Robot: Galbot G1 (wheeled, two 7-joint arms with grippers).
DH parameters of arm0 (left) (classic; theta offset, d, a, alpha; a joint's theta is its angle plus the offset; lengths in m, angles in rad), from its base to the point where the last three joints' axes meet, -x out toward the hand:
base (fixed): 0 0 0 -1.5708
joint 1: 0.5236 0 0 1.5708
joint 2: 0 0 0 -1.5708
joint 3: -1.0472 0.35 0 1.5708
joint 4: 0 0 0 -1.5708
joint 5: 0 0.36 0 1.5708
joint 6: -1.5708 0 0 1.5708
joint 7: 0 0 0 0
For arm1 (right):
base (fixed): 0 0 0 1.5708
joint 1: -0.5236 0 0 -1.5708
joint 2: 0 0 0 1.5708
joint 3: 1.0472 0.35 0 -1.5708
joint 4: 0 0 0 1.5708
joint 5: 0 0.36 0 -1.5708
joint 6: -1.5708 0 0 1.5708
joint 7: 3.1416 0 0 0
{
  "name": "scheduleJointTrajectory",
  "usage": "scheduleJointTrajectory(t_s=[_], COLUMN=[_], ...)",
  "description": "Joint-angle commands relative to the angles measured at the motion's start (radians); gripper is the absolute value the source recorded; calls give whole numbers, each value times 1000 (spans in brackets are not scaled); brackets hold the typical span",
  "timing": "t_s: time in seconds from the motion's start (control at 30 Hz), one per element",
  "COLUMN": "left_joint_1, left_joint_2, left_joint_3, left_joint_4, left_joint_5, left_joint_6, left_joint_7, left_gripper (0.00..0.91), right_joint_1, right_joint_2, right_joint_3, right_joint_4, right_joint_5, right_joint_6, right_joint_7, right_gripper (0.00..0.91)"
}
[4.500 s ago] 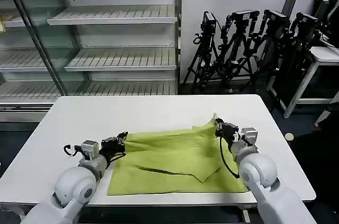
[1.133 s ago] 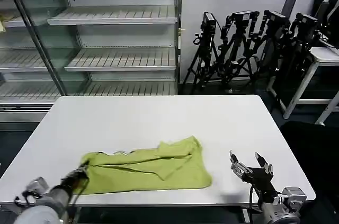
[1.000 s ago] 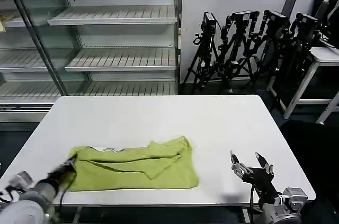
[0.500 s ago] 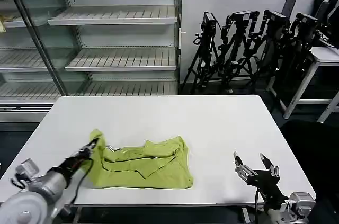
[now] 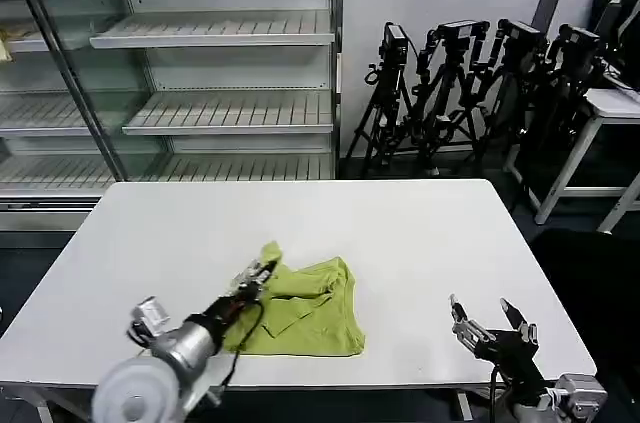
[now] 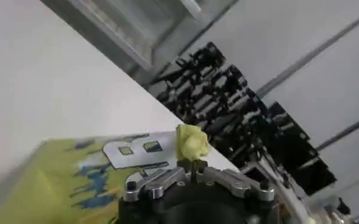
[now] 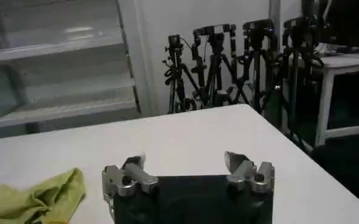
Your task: Fold and organize the clothes.
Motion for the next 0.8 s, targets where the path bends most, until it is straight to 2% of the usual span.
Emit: scheduleJointTrajectory(t_s=[0.03, 0.17, 0.2, 0.23, 0.27, 0.3, 0.6, 0.8], left_joint_1=[-96, -114, -117, -120, -122, -122, -105, -58], left_joint_2=[-75, -90, -91, -93, -94, -94, -73, 10], left_joint_3=[249, 270, 271, 275, 276, 277, 203, 72], left_joint_4=[133, 158, 158, 156, 151, 149, 18, -81], left_joint_5=[140, 169, 170, 172, 175, 179, 214, 196], left_joint_6=[-9, -8, -8, -4, -2, -2, -4, -3], left_joint_7=[-4, -16, -17, -15, -12, -9, 13, 10], left_gripper=[30, 30, 101, 292, 816, 907, 907, 907], right_joint_1=[-6, -2, -1, 1, 2, 3, 15, 31], right_joint_2=[4, 5, 4, 4, 3, 3, 2, 16], right_joint_3=[2, -6, -7, -9, -9, -9, -11, -44], right_joint_4=[-3, -8, -9, -10, -11, -11, -15, -27], right_joint_5=[-1, -5, -6, -7, -7, -7, -7, -25], right_joint_6=[1, 0, 0, 0, 0, 0, 0, 3], right_joint_7=[0, -1, -1, -1, -1, -1, -2, -5], right_gripper=[907, 907, 907, 907, 907, 907, 907, 907])
